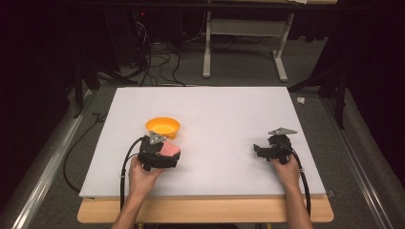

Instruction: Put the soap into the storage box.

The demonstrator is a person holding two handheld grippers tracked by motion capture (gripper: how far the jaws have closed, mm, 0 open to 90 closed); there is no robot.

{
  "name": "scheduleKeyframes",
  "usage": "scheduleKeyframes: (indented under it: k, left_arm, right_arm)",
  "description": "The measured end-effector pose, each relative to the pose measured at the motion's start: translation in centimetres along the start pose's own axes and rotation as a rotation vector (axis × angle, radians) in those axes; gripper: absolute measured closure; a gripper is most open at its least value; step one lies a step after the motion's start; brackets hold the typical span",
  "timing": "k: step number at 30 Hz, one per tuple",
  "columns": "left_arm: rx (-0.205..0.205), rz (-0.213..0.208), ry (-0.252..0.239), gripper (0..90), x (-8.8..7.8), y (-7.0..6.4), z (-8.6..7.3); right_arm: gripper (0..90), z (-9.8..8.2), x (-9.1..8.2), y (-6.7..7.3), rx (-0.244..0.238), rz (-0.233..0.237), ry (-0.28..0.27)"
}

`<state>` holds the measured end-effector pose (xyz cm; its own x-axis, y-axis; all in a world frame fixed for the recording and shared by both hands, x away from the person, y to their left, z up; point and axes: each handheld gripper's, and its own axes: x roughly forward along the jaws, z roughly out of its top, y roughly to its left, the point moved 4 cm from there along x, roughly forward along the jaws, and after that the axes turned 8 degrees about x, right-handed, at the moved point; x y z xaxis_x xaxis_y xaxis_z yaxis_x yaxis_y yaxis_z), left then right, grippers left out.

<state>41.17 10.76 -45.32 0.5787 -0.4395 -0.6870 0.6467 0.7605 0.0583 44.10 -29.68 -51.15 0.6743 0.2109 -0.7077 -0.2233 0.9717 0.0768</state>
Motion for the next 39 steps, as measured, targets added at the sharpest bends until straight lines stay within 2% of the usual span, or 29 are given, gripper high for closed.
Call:
scheduleKeyframes:
  k: [16,19,24,39]
  left_arm:
    - [-0.034,0.029,-0.019,13.8,-1.0,1.5,1.1]
    - [-0.03,0.052,-0.008,13.9,-1.0,1.8,1.3]
    - [-0.042,0.064,-0.011,13.8,-1.2,2.5,1.7]
    - [-0.07,0.075,-0.001,13.8,-1.3,4.0,2.8]
  right_arm:
    - [14.5,0.0,0.0,0.0,0.001,0.0,0.001]
    - [14.5,0.0,0.0,0.0,0.001,0.0,0.001]
    - [14.5,0.0,0.0,0.0,0.001,0.0,0.001]
    - [14.5,0.0,0.0,0.0,0.0,-0.001,0.0]
